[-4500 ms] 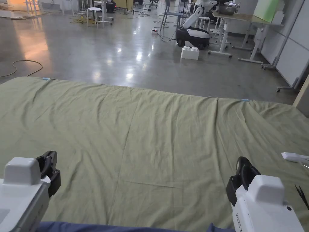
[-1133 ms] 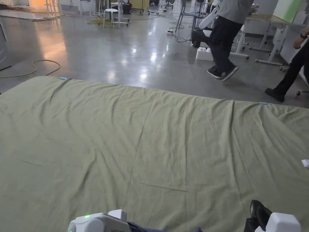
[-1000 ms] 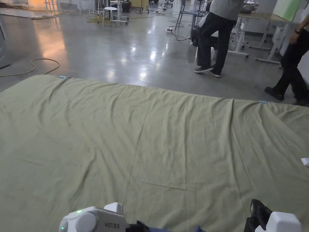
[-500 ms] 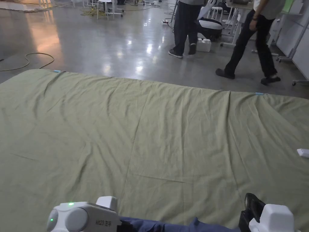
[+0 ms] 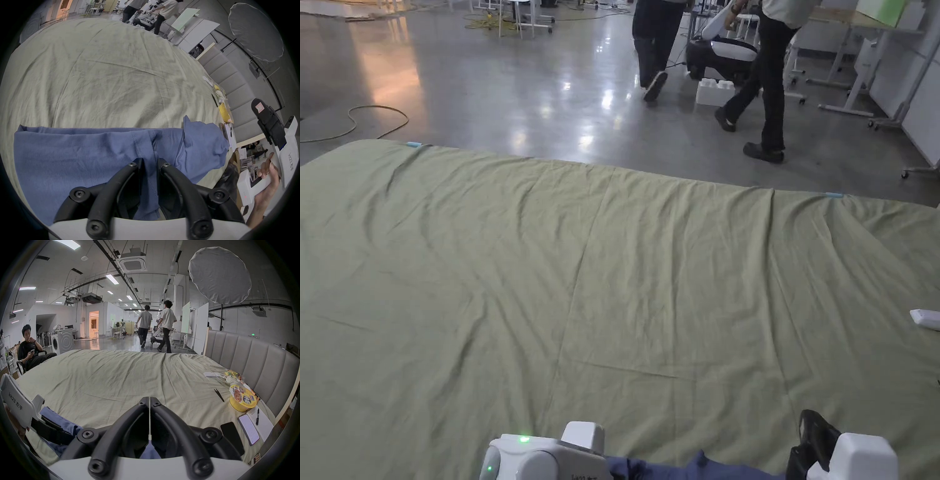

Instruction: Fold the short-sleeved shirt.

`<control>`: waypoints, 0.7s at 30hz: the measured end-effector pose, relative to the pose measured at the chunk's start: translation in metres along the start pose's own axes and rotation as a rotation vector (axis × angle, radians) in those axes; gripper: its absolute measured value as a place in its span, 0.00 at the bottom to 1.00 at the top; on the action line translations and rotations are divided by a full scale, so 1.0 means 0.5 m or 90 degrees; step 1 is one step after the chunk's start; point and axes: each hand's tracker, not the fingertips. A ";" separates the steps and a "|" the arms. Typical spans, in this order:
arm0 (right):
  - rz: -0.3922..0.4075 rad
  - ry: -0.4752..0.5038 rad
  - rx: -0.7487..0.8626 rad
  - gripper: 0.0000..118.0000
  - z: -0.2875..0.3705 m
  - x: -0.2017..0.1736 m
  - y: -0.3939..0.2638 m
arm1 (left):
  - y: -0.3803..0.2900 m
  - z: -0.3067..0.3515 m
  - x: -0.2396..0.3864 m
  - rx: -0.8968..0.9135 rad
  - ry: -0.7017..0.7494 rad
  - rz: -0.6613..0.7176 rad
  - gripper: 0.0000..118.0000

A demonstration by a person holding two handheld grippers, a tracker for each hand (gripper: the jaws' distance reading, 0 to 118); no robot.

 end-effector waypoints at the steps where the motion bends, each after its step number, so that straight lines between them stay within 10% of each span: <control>1: 0.000 0.000 -0.001 0.02 -0.001 -0.001 0.000 | -0.001 -0.004 -0.004 -0.002 0.004 -0.005 0.15; 5: -0.011 0.007 -0.015 0.02 -0.005 -0.005 -0.003 | -0.006 0.011 -0.008 -0.002 -0.001 -0.007 0.17; 10: -0.004 0.012 -0.013 0.02 -0.007 -0.008 -0.003 | 0.002 0.101 -0.041 0.043 -0.027 -0.002 0.65; 21: -0.018 0.017 -0.011 0.02 -0.010 -0.006 0.007 | -0.012 0.253 -0.333 0.142 -0.007 0.128 0.72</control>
